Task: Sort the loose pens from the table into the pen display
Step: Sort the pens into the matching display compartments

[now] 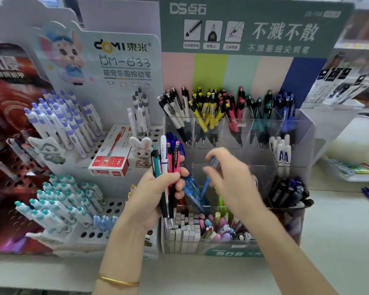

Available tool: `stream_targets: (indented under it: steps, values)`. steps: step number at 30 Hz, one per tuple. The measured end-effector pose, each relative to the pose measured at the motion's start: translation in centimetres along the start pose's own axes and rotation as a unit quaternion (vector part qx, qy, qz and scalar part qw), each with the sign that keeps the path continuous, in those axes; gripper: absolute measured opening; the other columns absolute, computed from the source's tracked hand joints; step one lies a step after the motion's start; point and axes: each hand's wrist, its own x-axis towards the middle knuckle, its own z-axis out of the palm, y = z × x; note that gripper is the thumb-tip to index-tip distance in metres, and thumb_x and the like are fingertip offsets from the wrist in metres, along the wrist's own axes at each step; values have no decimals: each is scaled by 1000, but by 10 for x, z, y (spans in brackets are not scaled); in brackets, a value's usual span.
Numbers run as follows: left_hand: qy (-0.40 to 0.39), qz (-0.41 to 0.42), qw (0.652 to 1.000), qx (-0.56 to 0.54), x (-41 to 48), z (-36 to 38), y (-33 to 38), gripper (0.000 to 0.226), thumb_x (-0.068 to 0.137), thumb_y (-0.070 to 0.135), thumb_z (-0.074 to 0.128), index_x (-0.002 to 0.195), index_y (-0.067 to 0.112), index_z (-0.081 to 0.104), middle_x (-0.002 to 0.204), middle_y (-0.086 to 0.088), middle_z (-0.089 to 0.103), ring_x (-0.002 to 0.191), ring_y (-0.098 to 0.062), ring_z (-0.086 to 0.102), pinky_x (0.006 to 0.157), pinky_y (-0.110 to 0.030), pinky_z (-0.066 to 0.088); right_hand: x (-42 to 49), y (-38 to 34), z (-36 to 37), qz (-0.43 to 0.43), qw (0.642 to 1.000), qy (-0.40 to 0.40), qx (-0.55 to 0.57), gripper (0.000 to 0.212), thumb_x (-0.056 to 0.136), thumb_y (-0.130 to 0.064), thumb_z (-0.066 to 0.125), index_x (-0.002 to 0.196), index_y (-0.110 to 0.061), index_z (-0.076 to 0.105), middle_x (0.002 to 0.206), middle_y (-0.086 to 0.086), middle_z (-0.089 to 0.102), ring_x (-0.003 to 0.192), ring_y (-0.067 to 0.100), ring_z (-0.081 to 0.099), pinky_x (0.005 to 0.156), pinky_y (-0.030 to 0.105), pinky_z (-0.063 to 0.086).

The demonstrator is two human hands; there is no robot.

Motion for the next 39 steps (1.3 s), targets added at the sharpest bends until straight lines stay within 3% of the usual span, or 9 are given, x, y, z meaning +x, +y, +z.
stream_targets:
  steps: [8, 11, 14, 17, 20, 24, 28, 32, 39]
  values:
    - [-94, -17, 992, -88, 1, 1, 4, 61, 74, -7, 40, 134, 0, 48, 96, -14, 63, 65, -15, 50, 57, -26, 47, 0, 9, 44, 45, 961, -191, -197, 16, 101, -19, 41, 112, -8, 44, 110, 10, 57, 97, 30, 60, 72, 34, 44]
    - [-137, -20, 986, -97, 0, -1, 4, 63, 72, -9, 45, 134, -1, 47, 94, -14, 61, 68, -15, 51, 59, -27, 48, -4, 7, 35, 67, 992, -89, -63, 26, 95, -4, 39, 119, -11, 48, 110, 6, 55, 93, 26, 59, 80, 41, 50]
    - [-185, -39, 979, -79, 0, 2, 4, 57, 72, -5, 51, 128, -1, 50, 86, -11, 56, 66, -15, 49, 58, -27, 45, -4, -8, 4, 22, 990, 98, 101, 24, 97, -12, 46, 118, -16, 58, 102, -7, 57, 87, 9, 58, 79, 24, 49]
    - [-213, -62, 975, 5, 2, 15, 0, 32, 72, -1, 55, 103, 3, 59, 81, -10, 53, 65, -16, 48, 57, -27, 41, -1, -16, -16, -8, 982, 55, 182, 27, 90, -38, 57, 113, -26, 63, 105, -15, 56, 94, 2, 56, 83, 16, 45]
    - [-227, -87, 967, 74, 5, 32, -8, 12, 73, 3, 60, 85, 5, 59, 78, -8, 53, 63, -15, 47, 55, -25, 42, -2, -6, -20, 22, 981, 8, 192, 20, 83, -36, 70, 101, -28, 67, 99, -17, 56, 84, 13, 61, 76, 36, 53]
    - [-243, -146, 958, 46, 14, 52, -21, 6, 86, 7, 56, 92, 8, 57, 77, -6, 47, 58, -12, 40, 49, -20, 37, -8, 12, -36, 58, 960, 80, 261, 10, 82, -18, 73, 90, -17, 68, 90, -5, 62, 82, 12, 62, 72, 29, 51]
    - [-263, -178, 946, 71, 23, 61, -33, 39, 80, 20, 65, 111, 10, 43, 73, -2, 45, 54, -10, 37, 46, -17, 32, -12, 30, -63, 82, 892, 239, 374, 10, 89, -17, 65, 84, -25, 64, 77, -5, 62, 70, 9, 58, 63, 20, 47]
    - [-191, -184, 963, 50, 27, 58, -46, 42, 80, 10, 62, 119, -3, 52, 73, -3, 48, 55, -11, 38, 45, -19, 34, -23, 50, -89, 54, 868, 375, 320, 17, 94, -10, 58, 87, -22, 49, 72, -4, 57, 56, 12, 52, 50, 25, 45]
    - [-141, -126, 980, 66, 27, 67, -57, 38, 85, 8, 62, 121, -1, 57, 86, -7, 63, 68, -14, 55, 59, -25, 50, -44, 89, -48, 31, 971, 236, -10, 23, 87, -9, 66, 106, -16, 56, 82, -12, 54, 70, 5, 51, 69, 10, 42]
